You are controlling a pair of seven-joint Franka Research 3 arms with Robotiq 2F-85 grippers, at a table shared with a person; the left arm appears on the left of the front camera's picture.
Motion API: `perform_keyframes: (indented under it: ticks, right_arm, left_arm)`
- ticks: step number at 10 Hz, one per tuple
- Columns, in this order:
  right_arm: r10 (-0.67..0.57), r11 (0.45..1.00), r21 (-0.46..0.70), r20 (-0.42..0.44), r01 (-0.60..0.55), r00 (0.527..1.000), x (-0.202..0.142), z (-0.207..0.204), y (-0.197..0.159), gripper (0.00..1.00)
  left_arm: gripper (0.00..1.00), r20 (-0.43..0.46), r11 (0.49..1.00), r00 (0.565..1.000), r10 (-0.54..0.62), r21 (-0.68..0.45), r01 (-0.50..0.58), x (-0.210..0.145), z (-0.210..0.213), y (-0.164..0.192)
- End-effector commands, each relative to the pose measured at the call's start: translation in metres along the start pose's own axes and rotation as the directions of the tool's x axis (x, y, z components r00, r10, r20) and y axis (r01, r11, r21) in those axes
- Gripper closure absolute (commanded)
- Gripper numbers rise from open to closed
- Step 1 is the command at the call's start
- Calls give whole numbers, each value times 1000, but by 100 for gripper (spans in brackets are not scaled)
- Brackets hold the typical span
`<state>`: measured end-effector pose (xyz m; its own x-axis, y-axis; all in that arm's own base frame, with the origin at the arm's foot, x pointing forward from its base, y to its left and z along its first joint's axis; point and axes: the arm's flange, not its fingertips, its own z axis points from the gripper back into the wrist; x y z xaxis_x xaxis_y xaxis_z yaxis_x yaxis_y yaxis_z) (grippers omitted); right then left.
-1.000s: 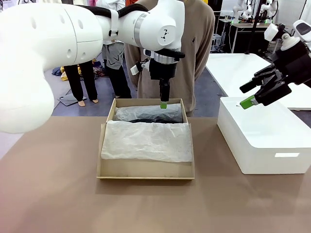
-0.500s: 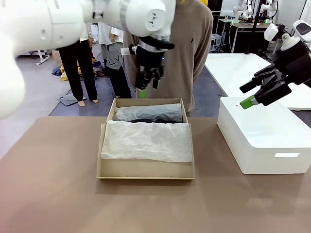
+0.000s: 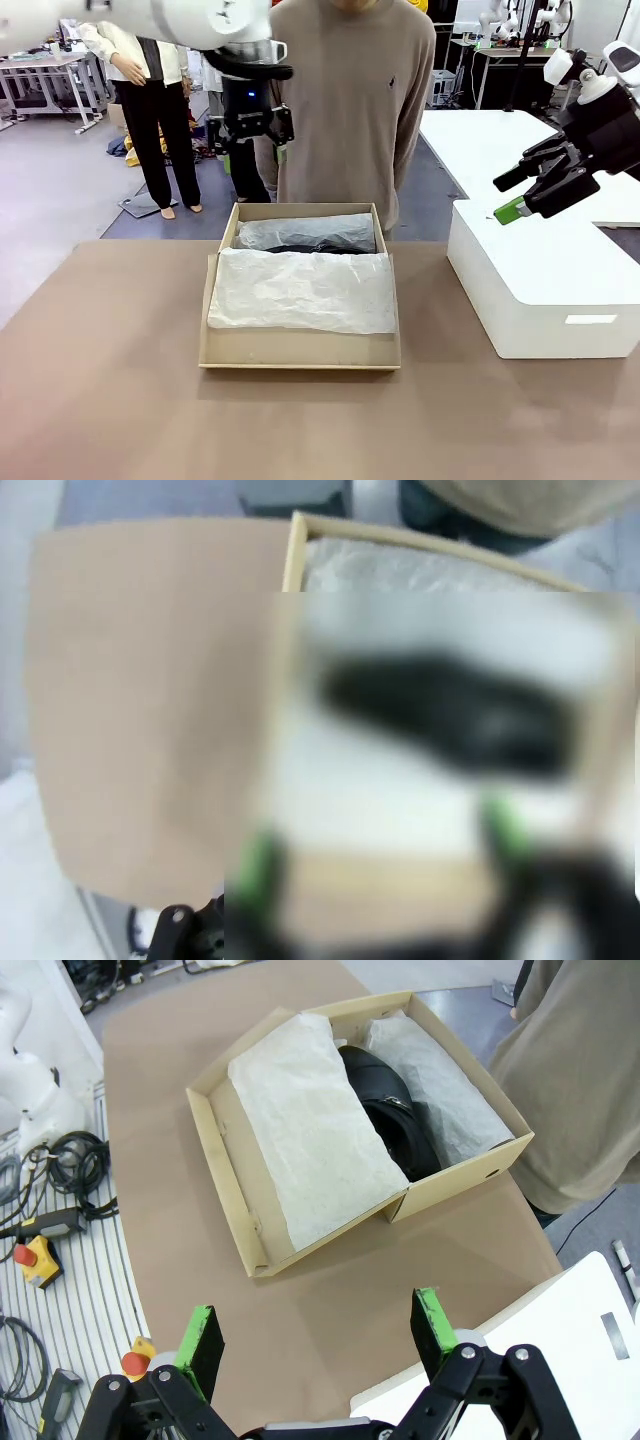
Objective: Pack the shoes into the box.
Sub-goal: Close the Shoes Box.
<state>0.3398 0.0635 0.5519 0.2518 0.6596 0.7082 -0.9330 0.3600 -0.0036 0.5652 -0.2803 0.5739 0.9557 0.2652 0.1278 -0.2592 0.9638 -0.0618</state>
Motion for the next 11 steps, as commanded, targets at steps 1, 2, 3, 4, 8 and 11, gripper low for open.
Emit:
perform_keyframes:
  ticks: [1,2,3,4,8,11]
  right_arm:
    - [23,1000,12,31,-23,999,0,0,-4,0]
    - [23,1000,12,31,-23,999,0,0,-4,0]
    - [23,1000,12,31,-23,999,0,0,-4,0]
    - [23,1000,12,31,-23,999,0,0,-4,0]
    - [23,1000,12,31,-23,999,0,0,-4,0]
    - [23,1000,12,31,-23,999,0,0,-4,0]
  left_arm:
    - [0,-67,983,982,-176,-63,171,-8,-5,44]
    - [0,-67,961,961,-269,-88,263,-3,-4,59]
    - [0,-51,935,935,-352,-73,348,-1,-6,66]
    - [0,-41,907,906,-421,-34,420,1,-10,70]
    - [0,-57,936,935,-351,-63,347,7,-5,59]
    - [0,-57,936,935,-351,-63,347,7,-5,59]
